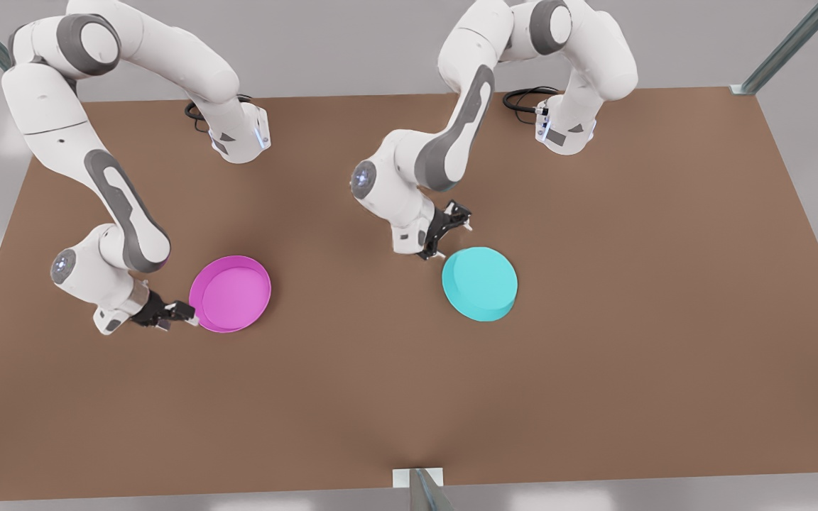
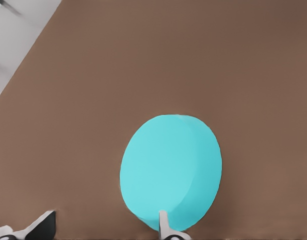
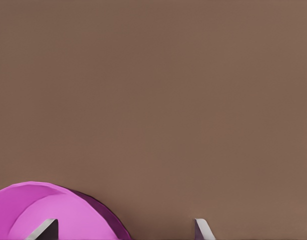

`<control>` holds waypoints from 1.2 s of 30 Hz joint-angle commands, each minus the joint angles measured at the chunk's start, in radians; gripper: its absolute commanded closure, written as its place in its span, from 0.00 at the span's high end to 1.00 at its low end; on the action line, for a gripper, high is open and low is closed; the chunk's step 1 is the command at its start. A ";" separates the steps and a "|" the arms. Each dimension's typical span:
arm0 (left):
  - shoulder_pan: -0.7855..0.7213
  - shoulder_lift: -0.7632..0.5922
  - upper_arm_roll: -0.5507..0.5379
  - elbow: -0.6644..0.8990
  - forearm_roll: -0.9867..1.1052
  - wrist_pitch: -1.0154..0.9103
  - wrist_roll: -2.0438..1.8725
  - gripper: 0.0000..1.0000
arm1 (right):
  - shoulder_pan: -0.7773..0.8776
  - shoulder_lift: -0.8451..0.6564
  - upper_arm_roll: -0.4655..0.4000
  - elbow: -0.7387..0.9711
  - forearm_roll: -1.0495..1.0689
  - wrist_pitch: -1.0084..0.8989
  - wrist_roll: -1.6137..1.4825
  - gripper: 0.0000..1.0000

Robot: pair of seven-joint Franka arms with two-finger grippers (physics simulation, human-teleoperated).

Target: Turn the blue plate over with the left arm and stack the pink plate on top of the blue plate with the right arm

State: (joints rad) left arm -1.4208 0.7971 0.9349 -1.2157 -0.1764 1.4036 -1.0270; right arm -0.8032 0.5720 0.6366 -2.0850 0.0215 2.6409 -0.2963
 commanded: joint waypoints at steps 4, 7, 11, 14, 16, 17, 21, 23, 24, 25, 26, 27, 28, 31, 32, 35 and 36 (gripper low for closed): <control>0.272 -0.314 -0.154 -0.034 -0.063 -0.074 0.393 1.00 | -0.005 0.026 0.008 -0.023 -0.002 0.068 -0.052 1.00; 0.851 -0.640 -0.697 -0.185 0.136 0.032 0.608 1.00 | -0.007 0.035 0.008 -0.046 0.000 0.082 -0.053 1.00; 1.231 -0.751 -0.857 -0.294 0.196 0.109 0.886 1.00 | -0.004 0.039 0.014 -0.047 0.000 0.082 -0.052 0.92; 1.231 -0.742 -0.877 -0.292 0.170 0.098 0.883 1.00 | 0.001 0.040 0.014 -0.047 0.000 0.082 -0.052 0.79; 1.223 -0.733 -0.877 -0.284 0.172 0.066 0.886 1.00 | 0.001 0.046 0.015 -0.047 0.000 0.086 -0.052 0.70; 1.226 -0.731 -0.877 -0.284 0.172 0.052 0.886 1.00 | 0.001 0.046 0.014 -0.047 0.000 0.086 -0.052 0.65; 1.214 -0.714 -0.878 -0.283 0.173 -0.018 0.886 1.00 | -0.002 0.048 0.015 -0.049 0.000 0.086 -0.053 0.65; 1.215 -0.714 -0.878 -0.283 0.172 -0.022 0.886 1.00 | -0.007 0.048 0.025 -0.055 0.000 0.086 -0.053 0.65; 1.215 -0.713 -0.878 -0.283 0.172 -0.017 0.886 1.00 | -0.008 0.048 0.026 -0.056 0.000 0.086 -0.055 0.65; 1.217 -0.710 -0.878 -0.275 0.170 -0.017 0.886 1.00 | -0.007 0.048 0.028 -0.056 -0.002 0.086 -0.055 0.65; 1.215 -0.710 -0.878 -0.275 0.170 -0.020 0.886 1.00 | -0.008 0.046 0.028 -0.059 -0.006 0.086 -0.055 0.65; 1.214 -0.710 -0.878 -0.275 0.170 -0.023 0.886 1.00 | -0.008 0.048 0.028 -0.059 -0.008 0.086 -0.055 0.65; 1.215 -0.710 -0.878 -0.275 0.170 -0.025 0.889 1.00 | -0.008 0.048 0.028 -0.059 -0.015 0.086 -0.055 0.64; 1.215 -0.710 -0.878 -0.275 0.170 -0.023 0.889 1.00 | -0.008 0.048 0.028 -0.059 -0.025 0.086 -0.072 0.64; 1.215 -0.710 -0.878 -0.275 0.170 -0.023 0.889 1.00 | -0.010 0.046 0.028 -0.059 -0.025 0.086 -0.072 0.64; 1.214 -0.710 -0.880 -0.274 0.167 -0.015 0.889 1.00 | -0.018 0.048 0.028 -0.061 -0.038 0.085 -0.073 0.64; 1.211 -0.705 -0.880 -0.274 0.158 -0.017 0.884 1.00 | -0.018 0.046 0.028 -0.061 -0.043 0.083 -0.073 0.64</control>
State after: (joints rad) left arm -0.1998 0.0934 0.0518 -1.4895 -0.0111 1.3833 -0.1440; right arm -0.8207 0.6182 0.6655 -2.1461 -0.0215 2.7230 -0.3697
